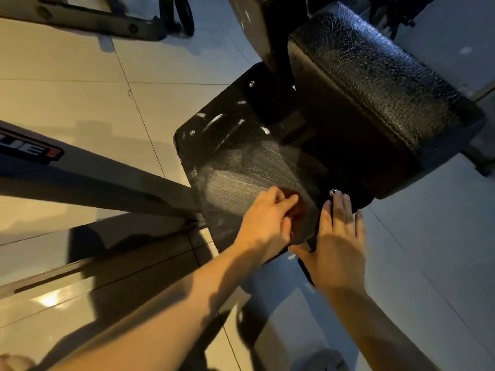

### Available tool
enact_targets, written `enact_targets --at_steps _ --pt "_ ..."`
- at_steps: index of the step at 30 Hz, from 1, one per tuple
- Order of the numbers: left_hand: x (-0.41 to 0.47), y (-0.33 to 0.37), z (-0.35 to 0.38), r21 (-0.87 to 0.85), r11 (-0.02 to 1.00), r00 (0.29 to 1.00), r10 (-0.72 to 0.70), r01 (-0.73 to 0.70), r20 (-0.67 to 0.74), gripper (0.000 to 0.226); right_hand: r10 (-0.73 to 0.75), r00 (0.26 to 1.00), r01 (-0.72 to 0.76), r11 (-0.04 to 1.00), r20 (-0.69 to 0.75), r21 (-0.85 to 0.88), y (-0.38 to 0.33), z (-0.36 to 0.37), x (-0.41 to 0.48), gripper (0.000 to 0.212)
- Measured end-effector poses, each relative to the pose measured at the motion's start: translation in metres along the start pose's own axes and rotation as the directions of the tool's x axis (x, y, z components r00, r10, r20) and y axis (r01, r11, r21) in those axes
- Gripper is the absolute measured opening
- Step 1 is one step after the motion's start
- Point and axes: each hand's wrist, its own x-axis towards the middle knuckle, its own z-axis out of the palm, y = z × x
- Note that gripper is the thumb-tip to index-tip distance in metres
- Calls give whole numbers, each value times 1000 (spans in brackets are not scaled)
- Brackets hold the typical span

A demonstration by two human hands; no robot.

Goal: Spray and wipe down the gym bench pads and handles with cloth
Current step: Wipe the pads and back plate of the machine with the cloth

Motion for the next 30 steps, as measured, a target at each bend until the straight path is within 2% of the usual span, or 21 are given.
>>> enact_targets --at_steps 2,3,4,6,8,9,10,11,14,15,17,18,20,21,24,26,28,30 --pt "4 -19 -7 62 998 999 32 -30 -34 51 -9 1000 9 1000 3 0 0 -1 -2 117" --pt "7 -32 -11 73 997 997 -19 24 -80 50 -9 1000 9 1000 -3 5 0 0 -2 117" --pt "13 -47 -16 70 991 984 -101 112 -144 49 -6 1000 6 1000 -8 12 -1 0 -3 117" --pt "30 -80 -30 5 936 910 -340 351 -237 47 -2 1000 3 1000 -14 24 -2 0 -3 117" --pt "41 -103 -43 -78 841 809 -538 536 -237 47 -9 1000 9 1000 -23 23 -1 2 -2 117" --pt "43 -105 -45 -96 809 780 -585 579 -224 47 -11 1000 12 1000 -25 16 -1 2 -2 118" --pt "43 -99 -43 -100 803 776 -594 587 -214 48 -13 1000 13 1000 -24 8 -1 2 -3 118" --pt "43 -86 -40 -101 828 802 -559 551 -210 49 -12 1000 12 1000 -27 5 -1 3 -3 118" --pt "42 -24 -21 -101 960 953 -272 260 -136 50 -10 999 11 1000 -39 17 -1 2 -2 120" --pt "41 -7 -16 -92 984 982 -164 155 -97 49 -13 999 14 1000 -40 16 -1 2 -1 120" --pt "38 8 -8 -101 995 999 -22 17 -48 47 -19 999 19 1000 -37 2 1 2 -2 120" --pt "35 4 -7 -116 993 999 6 -11 -45 46 -24 999 24 1000 -35 0 1 2 -2 120" --pt "31 -15 -11 -127 992 994 -27 14 -101 44 -36 998 37 999 -49 22 2 3 -4 118" --pt "30 -30 -14 -139 986 983 -110 90 -147 43 -42 998 44 998 -55 39 2 4 -5 116" --pt "29 -75 -30 -208 888 868 -450 410 -210 44 -53 996 57 996 -70 66 5 8 -6 108" --pt "23 -91 -36 -182 827 800 -562 533 -211 46 -61 994 67 996 -89 67 5 10 -7 109" --pt "15 -81 -34 -125 829 798 -559 546 -224 46 -71 991 79 995 -116 64 5 12 -8 109" --pt "6 -51 -20 -134 900 873 -434 414 -220 43 -63 989 72 996 -136 61 4 12 -7 108"
